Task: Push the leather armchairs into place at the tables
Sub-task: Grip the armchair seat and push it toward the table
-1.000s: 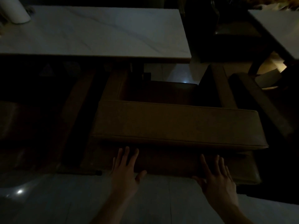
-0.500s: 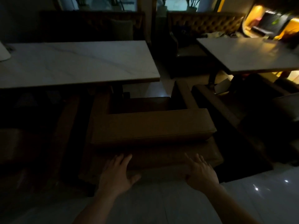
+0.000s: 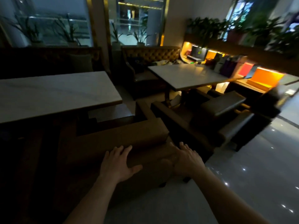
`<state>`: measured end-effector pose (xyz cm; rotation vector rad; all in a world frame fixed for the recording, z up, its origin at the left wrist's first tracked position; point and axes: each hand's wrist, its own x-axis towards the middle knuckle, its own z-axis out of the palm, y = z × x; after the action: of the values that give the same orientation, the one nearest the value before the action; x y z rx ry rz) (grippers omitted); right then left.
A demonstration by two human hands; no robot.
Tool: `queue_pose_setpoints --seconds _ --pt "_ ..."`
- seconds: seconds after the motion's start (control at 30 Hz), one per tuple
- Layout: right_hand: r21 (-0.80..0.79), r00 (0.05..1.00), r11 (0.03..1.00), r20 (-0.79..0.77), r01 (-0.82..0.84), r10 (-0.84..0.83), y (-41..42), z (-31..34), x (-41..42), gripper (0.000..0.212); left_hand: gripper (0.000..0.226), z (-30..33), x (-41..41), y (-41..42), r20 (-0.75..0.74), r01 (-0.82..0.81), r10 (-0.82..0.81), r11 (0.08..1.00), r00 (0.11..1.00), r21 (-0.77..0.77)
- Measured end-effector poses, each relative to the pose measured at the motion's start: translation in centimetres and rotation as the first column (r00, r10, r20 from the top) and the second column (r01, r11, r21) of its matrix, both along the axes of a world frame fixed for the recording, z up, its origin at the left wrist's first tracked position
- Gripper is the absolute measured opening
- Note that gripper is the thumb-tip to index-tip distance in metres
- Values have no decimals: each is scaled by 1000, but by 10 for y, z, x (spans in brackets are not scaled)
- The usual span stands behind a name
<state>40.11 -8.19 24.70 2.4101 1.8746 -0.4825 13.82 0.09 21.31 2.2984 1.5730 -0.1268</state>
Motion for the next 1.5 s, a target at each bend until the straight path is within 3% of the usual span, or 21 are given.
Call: queue_pose_setpoints --seconds 0.1,0.47,0.87,1.17,1.5 --pt "44 998 997 4 68 -68 -22 10 29 111 106 17 39 -7 -2 64 -64 998 998 14" --pt "157 968 958 34 239 -247 -125 36 188 106 113 58 215 -59 -11 251 -251 964 968 92" --pt "244 908 885 38 396 -417 -226 32 400 117 111 71 432 -139 10 337 -342 929 940 150" --pt "222 898 877 15 426 -440 -218 14 501 117 114 56 552 -122 9 363 -368 920 930 149" --pt "51 901 904 78 424 -427 -128 -8 665 108 117 -12 721 -22 75 316 -318 948 945 30"
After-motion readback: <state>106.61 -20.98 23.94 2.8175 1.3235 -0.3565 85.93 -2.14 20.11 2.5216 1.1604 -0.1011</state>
